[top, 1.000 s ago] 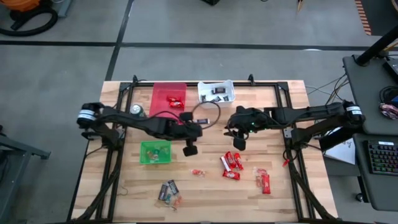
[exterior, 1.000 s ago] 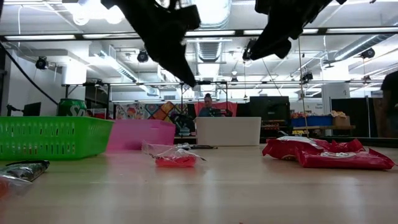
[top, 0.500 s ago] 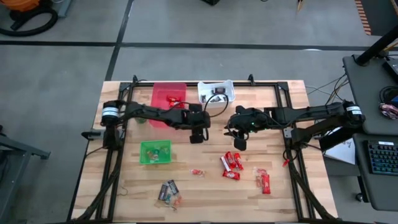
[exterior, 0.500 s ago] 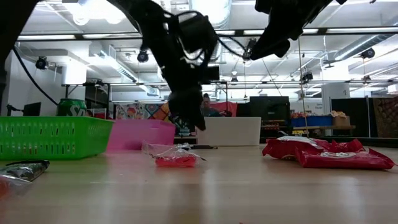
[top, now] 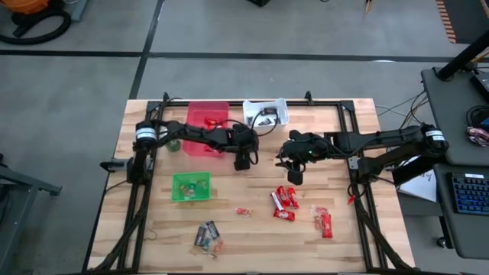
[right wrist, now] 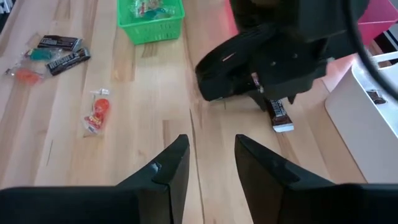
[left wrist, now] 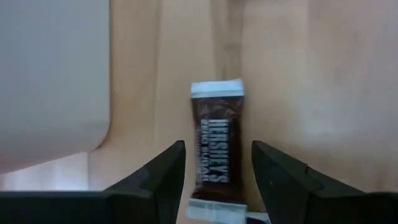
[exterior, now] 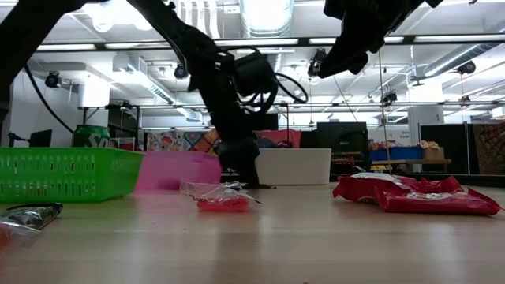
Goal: Organize candy in baskets
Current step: Put the brown chocolate into the white bin
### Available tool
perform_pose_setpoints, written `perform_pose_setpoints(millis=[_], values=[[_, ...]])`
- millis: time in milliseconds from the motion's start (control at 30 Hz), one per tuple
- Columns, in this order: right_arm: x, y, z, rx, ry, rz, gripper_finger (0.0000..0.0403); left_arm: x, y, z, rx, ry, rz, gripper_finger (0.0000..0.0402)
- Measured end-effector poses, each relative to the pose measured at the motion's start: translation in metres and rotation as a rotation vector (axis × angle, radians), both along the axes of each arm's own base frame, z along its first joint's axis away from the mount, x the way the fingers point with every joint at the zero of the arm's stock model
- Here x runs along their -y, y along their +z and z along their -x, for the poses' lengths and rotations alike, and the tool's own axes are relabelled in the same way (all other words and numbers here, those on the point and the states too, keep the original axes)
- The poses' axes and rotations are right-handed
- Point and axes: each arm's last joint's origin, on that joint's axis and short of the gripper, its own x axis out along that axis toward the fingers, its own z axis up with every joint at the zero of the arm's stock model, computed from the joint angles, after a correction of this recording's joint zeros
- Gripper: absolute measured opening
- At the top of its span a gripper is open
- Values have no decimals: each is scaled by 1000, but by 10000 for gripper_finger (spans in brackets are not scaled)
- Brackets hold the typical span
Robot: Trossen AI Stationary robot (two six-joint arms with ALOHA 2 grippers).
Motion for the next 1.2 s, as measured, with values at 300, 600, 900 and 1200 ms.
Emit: perform_pose_setpoints(millis=[300, 600, 900, 1200], values=[[0, -7, 1, 1, 0, 0, 114, -11, -2, 3, 17, -3, 52, 167], [0, -15, 2, 1, -5, -6, 118, -10, -20, 2, -8, -18, 91, 124], [0, -16, 2, 4, -7, -9, 112, -7, -17, 1, 11, -44, 121, 8], [0, -44, 4, 82, -17, -22, 114, 3, 1, 1, 111, -162, 312, 0]])
